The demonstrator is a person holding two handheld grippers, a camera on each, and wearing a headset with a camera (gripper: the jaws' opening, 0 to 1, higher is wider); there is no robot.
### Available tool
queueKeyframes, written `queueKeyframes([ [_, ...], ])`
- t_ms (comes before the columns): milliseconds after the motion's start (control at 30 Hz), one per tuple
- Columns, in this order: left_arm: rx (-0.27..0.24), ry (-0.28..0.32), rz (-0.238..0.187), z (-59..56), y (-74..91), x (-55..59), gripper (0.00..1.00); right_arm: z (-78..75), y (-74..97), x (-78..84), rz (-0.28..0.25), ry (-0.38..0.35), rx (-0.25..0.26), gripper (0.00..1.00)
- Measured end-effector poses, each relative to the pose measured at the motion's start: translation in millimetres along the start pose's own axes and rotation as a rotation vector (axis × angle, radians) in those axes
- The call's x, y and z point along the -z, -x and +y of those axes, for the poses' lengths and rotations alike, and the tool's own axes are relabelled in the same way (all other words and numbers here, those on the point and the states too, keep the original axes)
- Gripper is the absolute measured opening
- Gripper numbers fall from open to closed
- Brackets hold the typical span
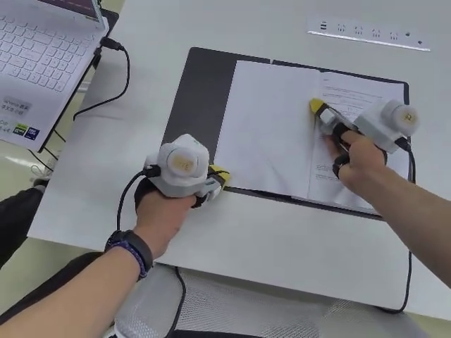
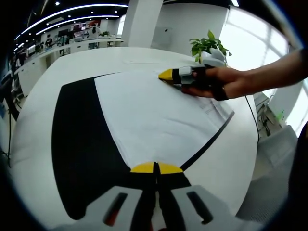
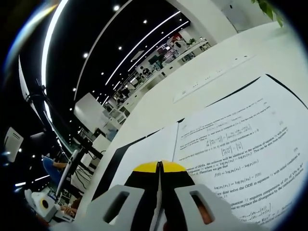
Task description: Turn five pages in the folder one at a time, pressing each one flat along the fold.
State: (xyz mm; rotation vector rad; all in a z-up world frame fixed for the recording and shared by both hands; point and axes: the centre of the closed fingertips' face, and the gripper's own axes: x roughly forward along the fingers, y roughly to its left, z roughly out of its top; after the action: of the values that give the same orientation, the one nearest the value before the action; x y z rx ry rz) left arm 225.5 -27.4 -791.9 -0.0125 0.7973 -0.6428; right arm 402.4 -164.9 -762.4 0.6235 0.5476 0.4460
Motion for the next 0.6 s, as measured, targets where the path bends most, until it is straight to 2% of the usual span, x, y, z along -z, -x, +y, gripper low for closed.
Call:
queueKeyframes([
  [67, 0.001, 0.002, 0.0, 0.1, -0.3, 0.2, 0.0, -8.4, -6.8, -4.1, -0.009, -0.005, 0.006, 0.0],
  [533, -0.001, 0.003, 0.0, -0.4, -0.1, 0.5, 0.0, -10.6, -26.4, -21.0, -0.066, -0.024, 0.042, 0.0],
  [600, 0.0, 0.003, 0.001, -0.6, -0.1, 0.5, 0.0, -16.9, -31.9, -26.8, -0.071, -0.025, 0.048, 0.0],
])
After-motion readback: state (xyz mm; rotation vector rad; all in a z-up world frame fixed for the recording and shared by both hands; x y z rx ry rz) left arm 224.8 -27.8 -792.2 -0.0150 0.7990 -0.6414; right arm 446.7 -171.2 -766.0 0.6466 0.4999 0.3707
